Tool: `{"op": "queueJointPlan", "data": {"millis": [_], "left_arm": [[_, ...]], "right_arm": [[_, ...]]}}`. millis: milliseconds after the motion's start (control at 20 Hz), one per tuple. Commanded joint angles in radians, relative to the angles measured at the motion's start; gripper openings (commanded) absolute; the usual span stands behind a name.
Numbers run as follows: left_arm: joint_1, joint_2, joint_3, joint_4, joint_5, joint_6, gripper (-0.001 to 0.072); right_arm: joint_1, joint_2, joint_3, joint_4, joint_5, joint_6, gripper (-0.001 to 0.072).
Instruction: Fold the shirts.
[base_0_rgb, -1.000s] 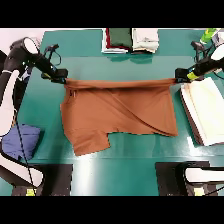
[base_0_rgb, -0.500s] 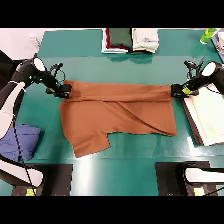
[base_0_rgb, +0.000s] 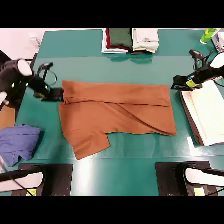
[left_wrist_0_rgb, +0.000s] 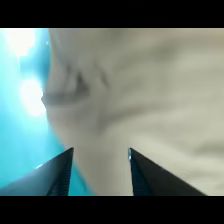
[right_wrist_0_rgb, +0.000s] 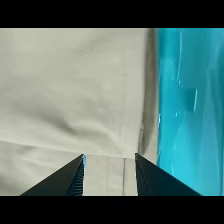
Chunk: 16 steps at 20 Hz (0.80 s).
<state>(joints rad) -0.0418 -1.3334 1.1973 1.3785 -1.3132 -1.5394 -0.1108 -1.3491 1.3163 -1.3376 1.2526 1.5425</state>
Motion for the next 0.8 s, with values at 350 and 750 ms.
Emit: {"op": "queueJointPlan", "data": {"millis": [350, 750], "left_arm": [[-0.201, 0.377, -0.642, -0.063, 0.085, -0.201, 0.0430], [-0.337, 0.367, -0.687, -0.109, 0.249, -0.270, 0.0428]], "right_arm": [[0.003, 0.100, 0.010, 0.009, 0.036, 0.001, 0.0371], [0.004, 0.100, 0.010, 0.010, 0.064, 0.001, 0.0371]]}}
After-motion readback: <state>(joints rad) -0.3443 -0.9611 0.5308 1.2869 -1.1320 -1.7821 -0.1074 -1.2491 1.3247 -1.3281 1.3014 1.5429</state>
